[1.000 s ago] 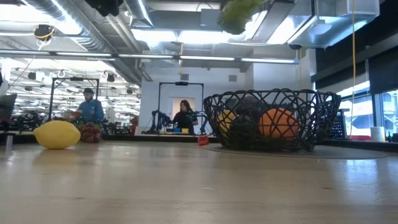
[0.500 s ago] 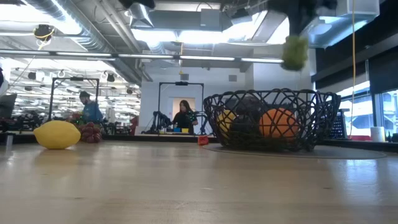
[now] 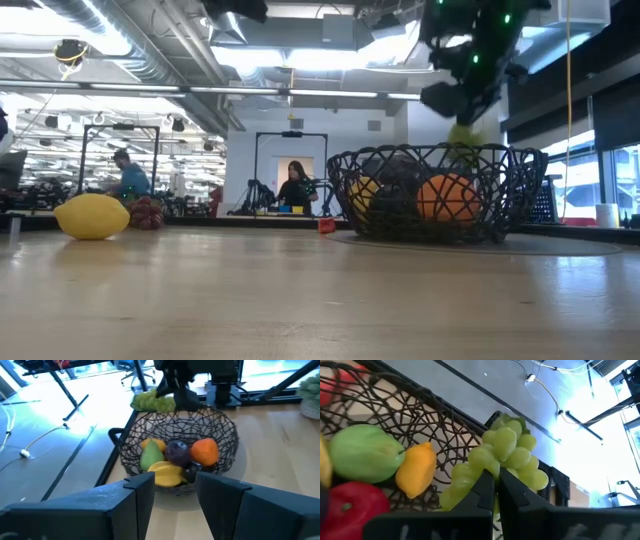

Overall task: Build produce basket
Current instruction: Put the green grapes into the black wire basket

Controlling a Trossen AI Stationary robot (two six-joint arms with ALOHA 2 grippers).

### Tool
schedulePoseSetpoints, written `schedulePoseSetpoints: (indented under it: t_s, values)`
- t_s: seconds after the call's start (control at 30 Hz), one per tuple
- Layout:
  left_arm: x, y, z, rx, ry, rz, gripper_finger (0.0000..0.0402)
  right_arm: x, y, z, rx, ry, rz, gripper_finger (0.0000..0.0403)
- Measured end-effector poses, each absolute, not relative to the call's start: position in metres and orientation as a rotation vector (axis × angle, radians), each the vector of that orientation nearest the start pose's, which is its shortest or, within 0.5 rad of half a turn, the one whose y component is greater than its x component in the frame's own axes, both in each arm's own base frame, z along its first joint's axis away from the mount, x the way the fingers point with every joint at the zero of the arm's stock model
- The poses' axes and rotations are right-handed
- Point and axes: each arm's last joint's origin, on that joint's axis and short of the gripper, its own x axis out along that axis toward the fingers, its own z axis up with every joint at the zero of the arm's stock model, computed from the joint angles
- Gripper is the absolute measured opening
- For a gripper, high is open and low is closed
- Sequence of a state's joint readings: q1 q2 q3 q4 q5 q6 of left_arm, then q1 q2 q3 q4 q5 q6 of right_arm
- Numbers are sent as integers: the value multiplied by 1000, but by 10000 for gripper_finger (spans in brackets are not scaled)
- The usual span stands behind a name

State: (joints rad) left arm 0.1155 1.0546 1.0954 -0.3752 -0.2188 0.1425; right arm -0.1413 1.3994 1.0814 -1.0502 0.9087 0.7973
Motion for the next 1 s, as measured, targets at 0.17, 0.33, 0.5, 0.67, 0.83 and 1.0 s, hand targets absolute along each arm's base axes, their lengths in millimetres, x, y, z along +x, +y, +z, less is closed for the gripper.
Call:
schedulePoseSetpoints:
  t_s: [0.17, 0.33, 0.5, 0.67, 0.83, 1.0]
  values:
    - [219, 40, 372, 152, 359, 342, 134, 243, -60, 233, 93, 807, -1264, 0]
    - [218, 47, 372, 176, 364, 331, 134, 242, -60, 213, 71, 779, -1252, 0]
    - [217, 53, 372, 169, 363, 304, 134, 237, -59, 198, 20, 792, -1252, 0]
    - [215, 60, 372, 165, 366, 333, 134, 236, -59, 182, -5, 765, -1212, 0]
    - [214, 63, 372, 162, 368, 350, 134, 230, -61, 169, 4, 756, -1219, 0]
    - [214, 64, 372, 161, 369, 353, 134, 224, -65, 157, -2, 785, -1224, 0]
